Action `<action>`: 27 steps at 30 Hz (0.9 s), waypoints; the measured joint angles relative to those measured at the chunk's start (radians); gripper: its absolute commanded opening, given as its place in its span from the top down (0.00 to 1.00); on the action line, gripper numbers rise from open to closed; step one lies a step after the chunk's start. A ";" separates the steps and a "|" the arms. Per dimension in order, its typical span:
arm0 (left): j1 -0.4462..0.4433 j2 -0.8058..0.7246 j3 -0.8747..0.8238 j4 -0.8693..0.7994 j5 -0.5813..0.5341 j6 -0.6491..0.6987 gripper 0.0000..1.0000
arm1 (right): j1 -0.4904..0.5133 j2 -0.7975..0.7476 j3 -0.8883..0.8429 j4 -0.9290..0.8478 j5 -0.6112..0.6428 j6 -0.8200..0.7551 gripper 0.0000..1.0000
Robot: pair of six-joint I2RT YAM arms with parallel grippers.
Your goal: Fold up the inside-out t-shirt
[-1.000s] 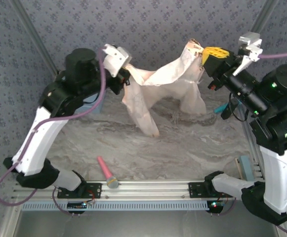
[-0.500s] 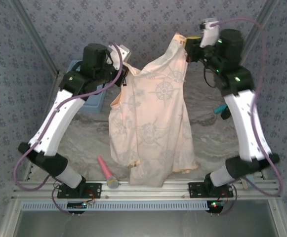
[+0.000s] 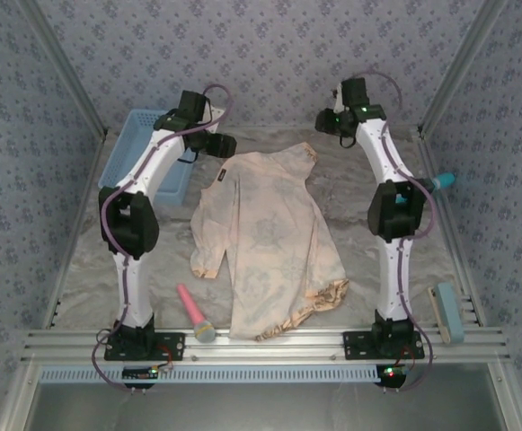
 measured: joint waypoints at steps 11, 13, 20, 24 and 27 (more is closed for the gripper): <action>-0.122 -0.414 -0.693 0.063 -0.066 -0.244 0.37 | 0.183 -0.721 -0.934 0.102 0.063 0.016 0.46; -0.125 -0.452 -0.827 0.076 -0.081 -0.311 0.41 | 0.235 -0.772 -1.039 0.100 0.081 0.037 0.46; -0.151 -0.454 -0.962 0.074 -0.176 -0.425 0.69 | 0.518 -0.836 -1.325 -0.016 0.198 0.189 0.45; -0.156 -0.450 -0.961 0.079 -0.245 -0.450 0.92 | 0.627 -0.896 -1.434 -0.031 0.216 0.299 0.53; -0.156 -0.410 -0.942 0.080 -0.288 -0.451 1.00 | 0.674 -0.861 -1.463 -0.023 0.248 0.357 0.82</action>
